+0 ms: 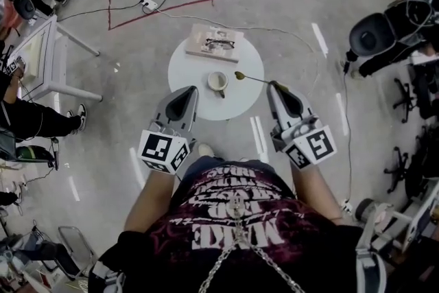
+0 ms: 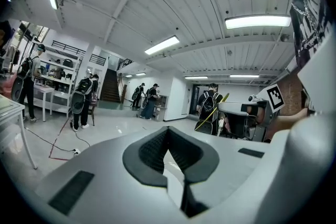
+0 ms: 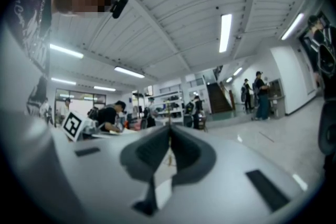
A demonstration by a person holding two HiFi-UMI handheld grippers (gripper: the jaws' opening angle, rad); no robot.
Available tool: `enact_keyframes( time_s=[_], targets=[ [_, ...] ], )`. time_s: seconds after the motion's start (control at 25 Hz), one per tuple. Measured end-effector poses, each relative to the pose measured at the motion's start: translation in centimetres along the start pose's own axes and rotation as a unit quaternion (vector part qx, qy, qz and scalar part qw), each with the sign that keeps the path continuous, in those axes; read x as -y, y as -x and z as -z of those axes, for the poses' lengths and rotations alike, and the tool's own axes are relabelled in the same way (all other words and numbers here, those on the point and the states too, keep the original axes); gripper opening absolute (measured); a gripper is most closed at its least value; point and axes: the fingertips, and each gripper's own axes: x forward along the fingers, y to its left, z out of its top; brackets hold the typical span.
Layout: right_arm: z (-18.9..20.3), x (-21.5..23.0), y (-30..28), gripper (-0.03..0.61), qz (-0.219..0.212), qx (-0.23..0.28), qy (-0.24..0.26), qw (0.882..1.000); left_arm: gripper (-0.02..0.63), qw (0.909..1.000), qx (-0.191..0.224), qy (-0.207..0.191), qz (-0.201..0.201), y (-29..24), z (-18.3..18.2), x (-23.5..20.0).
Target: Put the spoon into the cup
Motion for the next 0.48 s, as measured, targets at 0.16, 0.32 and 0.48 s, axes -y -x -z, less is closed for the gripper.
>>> enact_keyframes(
  time_s=[0.16, 0.32, 0.48],
  targets=[
    [-0.1, -0.7, -1.2, 0.035, 0.013, 0.001, 0.005, 1.0, 0.028, 0.9999, 0.002, 0.005, 0.012, 0.3, 0.1, -1.7],
    [-0.6, -1.5, -2.0, 0.035, 0.024, 0.005, 0.01, 1.0, 0.028, 0.9997, 0.007, 0.01, 0.021, 0.5, 0.0, -3.2],
    [-0.7, -2.0, -2.3, 0.035, 0.034, 0.006, 0.011, 0.999, 0.028, 0.9994, 0.013, 0.013, 0.029, 0.6, 0.0, -4.1]
  ],
)
